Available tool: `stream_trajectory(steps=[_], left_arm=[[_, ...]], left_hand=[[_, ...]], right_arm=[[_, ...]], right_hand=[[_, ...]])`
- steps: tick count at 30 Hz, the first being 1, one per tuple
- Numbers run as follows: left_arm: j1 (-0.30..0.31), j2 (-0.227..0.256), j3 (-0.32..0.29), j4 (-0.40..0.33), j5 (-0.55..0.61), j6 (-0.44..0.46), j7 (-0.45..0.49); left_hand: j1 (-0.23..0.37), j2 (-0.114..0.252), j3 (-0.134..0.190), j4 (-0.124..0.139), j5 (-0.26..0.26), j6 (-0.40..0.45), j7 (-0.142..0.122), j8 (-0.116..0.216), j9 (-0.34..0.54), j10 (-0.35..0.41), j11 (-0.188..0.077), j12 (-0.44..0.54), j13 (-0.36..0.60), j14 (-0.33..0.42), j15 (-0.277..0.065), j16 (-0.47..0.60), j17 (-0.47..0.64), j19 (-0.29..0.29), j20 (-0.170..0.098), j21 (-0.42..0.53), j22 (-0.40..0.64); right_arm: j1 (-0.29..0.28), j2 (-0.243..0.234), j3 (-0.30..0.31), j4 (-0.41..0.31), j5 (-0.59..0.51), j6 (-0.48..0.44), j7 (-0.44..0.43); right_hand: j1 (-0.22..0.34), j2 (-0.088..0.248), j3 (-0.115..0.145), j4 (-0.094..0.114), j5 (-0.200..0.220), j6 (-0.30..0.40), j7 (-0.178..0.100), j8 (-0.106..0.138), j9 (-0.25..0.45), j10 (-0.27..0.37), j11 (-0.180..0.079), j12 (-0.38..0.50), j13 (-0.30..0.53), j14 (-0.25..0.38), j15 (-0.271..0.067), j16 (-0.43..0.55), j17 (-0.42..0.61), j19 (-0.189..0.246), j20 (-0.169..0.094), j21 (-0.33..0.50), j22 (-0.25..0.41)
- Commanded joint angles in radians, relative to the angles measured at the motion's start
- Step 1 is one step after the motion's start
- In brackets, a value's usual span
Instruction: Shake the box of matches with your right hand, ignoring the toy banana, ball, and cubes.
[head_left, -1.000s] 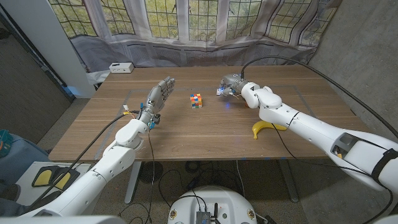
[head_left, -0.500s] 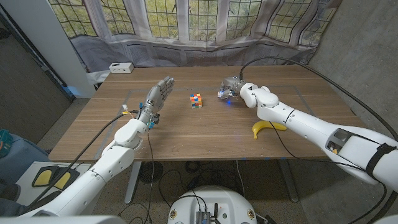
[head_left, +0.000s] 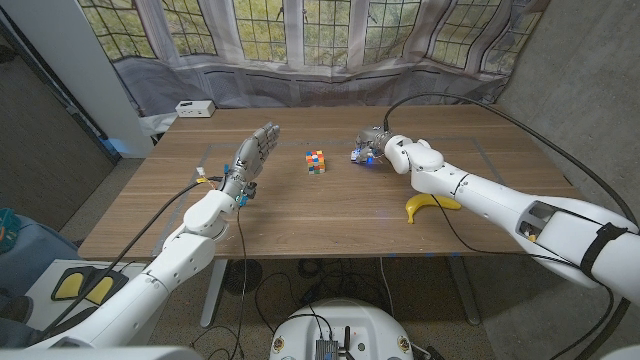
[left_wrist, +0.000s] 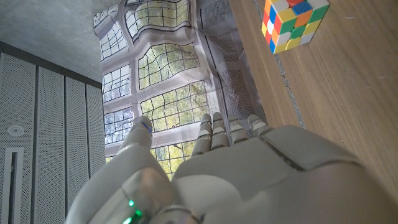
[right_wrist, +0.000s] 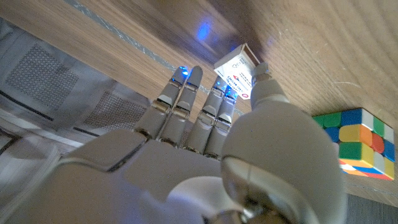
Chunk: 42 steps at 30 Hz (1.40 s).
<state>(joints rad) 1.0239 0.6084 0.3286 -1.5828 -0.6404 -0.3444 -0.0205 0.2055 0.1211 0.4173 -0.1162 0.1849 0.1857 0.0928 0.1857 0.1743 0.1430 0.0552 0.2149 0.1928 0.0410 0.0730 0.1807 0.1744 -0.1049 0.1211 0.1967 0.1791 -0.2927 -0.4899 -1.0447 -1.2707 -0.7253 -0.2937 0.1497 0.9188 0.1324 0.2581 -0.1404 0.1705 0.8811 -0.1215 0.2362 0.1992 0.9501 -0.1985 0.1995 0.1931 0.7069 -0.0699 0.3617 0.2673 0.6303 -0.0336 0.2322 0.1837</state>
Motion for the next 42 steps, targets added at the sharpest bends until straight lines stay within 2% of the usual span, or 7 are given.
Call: stream_trajectory(steps=[1,15,23,31,42], left_arm=[[-0.003,-0.005,0.001,0.009,-0.002,0.002,0.004],[-0.003,-0.009,0.003,0.013,-0.001,-0.002,0.002],[-0.004,-0.015,0.004,0.021,-0.005,-0.008,0.001],[-0.007,-0.021,0.004,0.032,-0.008,-0.019,-0.008],[-0.009,-0.015,0.005,0.031,-0.010,-0.013,-0.015]], left_hand=[[-0.001,-0.008,0.007,0.001,-0.002,0.006,-0.003,0.000,0.004,0.004,-0.010,-0.003,0.004,-0.003,0.003,0.005,0.003,0.002,0.012,0.005,0.003],[-0.002,-0.009,0.009,0.000,-0.002,0.007,-0.005,0.000,0.004,0.003,-0.009,-0.003,0.004,-0.002,0.003,0.005,0.003,0.002,0.012,0.004,0.003],[-0.003,-0.009,0.010,0.000,-0.002,0.007,-0.006,0.000,0.004,0.006,-0.008,-0.002,0.004,0.001,0.004,0.006,0.003,0.003,0.015,0.005,0.003],[-0.003,-0.010,0.011,0.000,-0.002,0.009,-0.006,0.001,0.004,0.007,-0.009,-0.002,0.004,0.003,0.003,0.006,0.003,0.003,0.017,0.005,0.003],[-0.004,-0.010,0.013,0.000,-0.002,0.015,-0.008,0.003,0.004,0.011,-0.011,0.000,0.004,0.006,0.005,0.007,0.003,0.004,0.022,0.006,0.004]], right_arm=[[0.017,0.017,-0.027,0.057,0.006,-0.002,-0.035],[0.017,0.014,-0.051,0.063,-0.006,-0.021,-0.049],[0.021,0.014,-0.060,0.059,-0.017,-0.043,-0.039],[0.017,0.004,-0.065,0.031,-0.031,-0.065,-0.029],[0.011,-0.007,-0.067,0.007,-0.045,-0.078,-0.009]], right_hand=[[0.012,0.021,-0.001,0.007,0.009,0.088,-0.074,0.004,0.005,-0.003,-0.007,0.001,0.006,-0.004,-0.047,-0.005,0.004,-0.006,0.002,-0.004,0.002],[0.008,0.015,-0.008,0.006,0.008,0.062,-0.082,-0.007,0.005,-0.028,-0.012,-0.007,0.006,-0.010,-0.041,-0.005,0.009,-0.003,0.006,-0.003,0.001],[-0.005,-0.006,-0.023,0.005,0.004,-0.002,-0.087,-0.030,0.006,-0.082,-0.010,-0.018,0.007,-0.023,-0.038,-0.013,0.009,-0.004,0.016,-0.004,0.001],[-0.031,-0.022,-0.042,0.013,0.004,-0.039,-0.097,-0.038,0.007,-0.118,-0.014,-0.018,0.008,-0.044,-0.029,-0.021,0.013,-0.014,0.023,-0.008,0.001],[-0.051,-0.037,-0.061,0.011,0.010,-0.138,-0.089,-0.051,0.010,-0.217,-0.013,-0.025,0.009,-0.097,-0.007,-0.046,0.014,-0.041,0.040,-0.018,0.001]])
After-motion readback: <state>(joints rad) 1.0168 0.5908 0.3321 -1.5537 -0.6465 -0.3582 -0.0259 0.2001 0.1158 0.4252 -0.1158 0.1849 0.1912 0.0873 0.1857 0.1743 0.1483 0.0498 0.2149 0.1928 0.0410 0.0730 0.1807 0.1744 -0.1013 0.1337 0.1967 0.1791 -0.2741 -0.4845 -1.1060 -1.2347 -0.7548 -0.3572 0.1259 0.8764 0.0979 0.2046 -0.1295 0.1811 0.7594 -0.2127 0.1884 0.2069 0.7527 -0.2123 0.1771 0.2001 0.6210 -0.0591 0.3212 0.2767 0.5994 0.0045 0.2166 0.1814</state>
